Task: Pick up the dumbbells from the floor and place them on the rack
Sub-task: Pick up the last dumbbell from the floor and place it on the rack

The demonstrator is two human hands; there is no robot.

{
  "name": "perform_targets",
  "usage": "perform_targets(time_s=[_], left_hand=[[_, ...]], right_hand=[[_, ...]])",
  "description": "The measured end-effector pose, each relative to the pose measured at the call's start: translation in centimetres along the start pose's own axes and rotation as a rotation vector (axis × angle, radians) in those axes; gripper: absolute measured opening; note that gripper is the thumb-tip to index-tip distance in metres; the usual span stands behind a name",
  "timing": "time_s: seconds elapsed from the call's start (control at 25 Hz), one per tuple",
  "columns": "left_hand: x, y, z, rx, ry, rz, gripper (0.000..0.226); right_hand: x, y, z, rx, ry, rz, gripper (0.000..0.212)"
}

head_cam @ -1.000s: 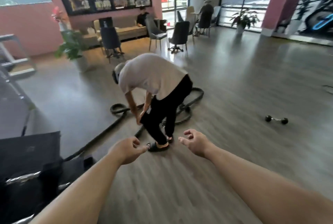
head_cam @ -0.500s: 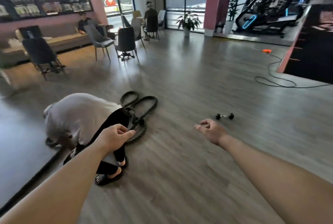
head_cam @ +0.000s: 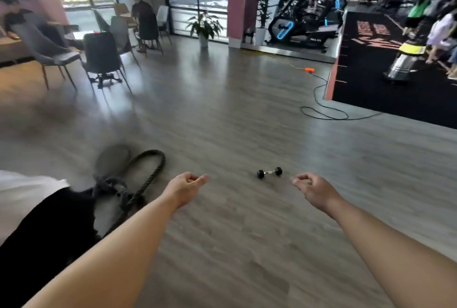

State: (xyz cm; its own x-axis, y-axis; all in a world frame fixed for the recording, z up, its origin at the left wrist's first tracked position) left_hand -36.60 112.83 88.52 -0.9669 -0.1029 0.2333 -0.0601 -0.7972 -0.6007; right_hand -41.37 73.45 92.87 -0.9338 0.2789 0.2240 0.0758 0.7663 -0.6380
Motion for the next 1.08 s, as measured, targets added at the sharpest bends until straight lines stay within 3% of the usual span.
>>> perform_targets(time_s=[0.36, 0.8, 1.08], left_hand=[[-17.7, 12.3, 10.6, 0.01, 0.031, -0.115, 0.073], [-33.3, 24.3, 22.7, -0.073, -0.047, -0.089, 0.049], [-50.8, 30.1, 27.3, -0.118, -0.069, -0.157, 0.043]], right_hand=[[-19.1, -7.5, 4.9, -0.093, 0.106, 0.068, 0.033], [-45.4, -10.4, 6.5, -0.035, 0.123, -0.137, 0.037], [-62.3, -8.9, 5.4, 0.057, 0.162, -0.163, 0.042]])
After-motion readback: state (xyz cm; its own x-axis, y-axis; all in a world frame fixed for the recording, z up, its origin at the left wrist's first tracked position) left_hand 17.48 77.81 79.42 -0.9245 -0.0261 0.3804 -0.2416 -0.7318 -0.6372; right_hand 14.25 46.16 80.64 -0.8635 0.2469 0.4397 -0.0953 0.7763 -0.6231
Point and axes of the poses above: each hand's wrist, its own x-axis away from the middle knuckle, its own y-axis out of the palm, z = x × y, the point moved 7 cm from there along -x, towards the middle knuckle, and after that the axes turned 3 degrees about z, right-handed, at the moved point
